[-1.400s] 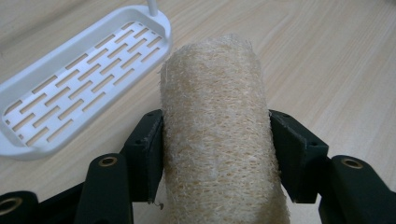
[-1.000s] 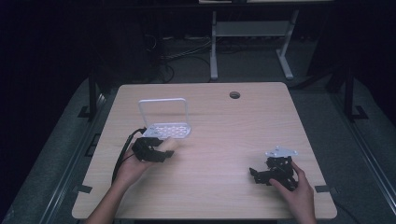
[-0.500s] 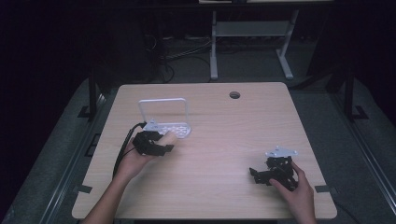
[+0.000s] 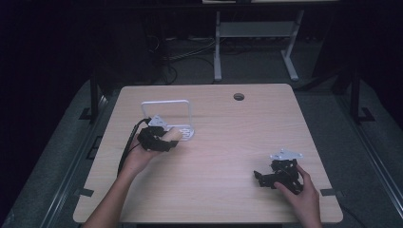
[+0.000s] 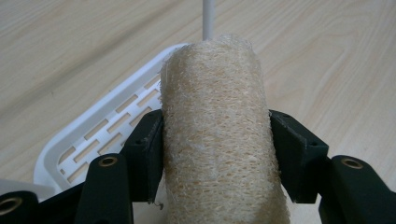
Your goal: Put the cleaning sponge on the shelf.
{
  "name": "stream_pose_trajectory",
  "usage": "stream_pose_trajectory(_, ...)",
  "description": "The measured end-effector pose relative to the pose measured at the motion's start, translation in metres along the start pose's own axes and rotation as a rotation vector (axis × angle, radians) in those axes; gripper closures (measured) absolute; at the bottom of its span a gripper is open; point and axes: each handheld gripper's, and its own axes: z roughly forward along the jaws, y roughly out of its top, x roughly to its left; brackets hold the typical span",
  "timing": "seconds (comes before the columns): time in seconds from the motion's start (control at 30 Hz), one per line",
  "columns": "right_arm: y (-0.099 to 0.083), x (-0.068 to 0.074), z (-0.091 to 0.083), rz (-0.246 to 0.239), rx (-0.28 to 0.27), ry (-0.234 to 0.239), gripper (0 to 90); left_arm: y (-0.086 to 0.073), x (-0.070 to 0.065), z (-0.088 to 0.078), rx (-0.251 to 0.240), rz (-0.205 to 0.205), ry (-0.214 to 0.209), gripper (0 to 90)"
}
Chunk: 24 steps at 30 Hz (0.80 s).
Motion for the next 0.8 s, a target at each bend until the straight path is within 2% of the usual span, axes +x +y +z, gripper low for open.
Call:
stream_pose_trajectory(0.27, 0.0, 0.0, 0.0, 0.0, 0.0, 0.0, 0.0, 0.006, 0.005, 0.009, -0.002, -0.002, 0.023, 40.3)
stream_pose_trajectory(0.5, 0.0, 0.0, 0.0, -0.001, 0.001, 0.001, 0.0, 0.004, 0.01, 0.022, 0.017, -0.018, 0.048, 40.3)
stream_pose_trajectory(0.6, 0.0, 0.0, 0.0, -0.001, 0.001, 0.001, 0.0, 0.002, 0.014, 0.029, 0.018, -0.037, 0.059, 40.4)
stream_pose_trajectory(0.8, 0.0, 0.0, 0.0, -0.001, 0.001, 0.001, 0.0, -0.001, 0.019, 0.037, 0.034, -0.048, 0.062, 40.4)
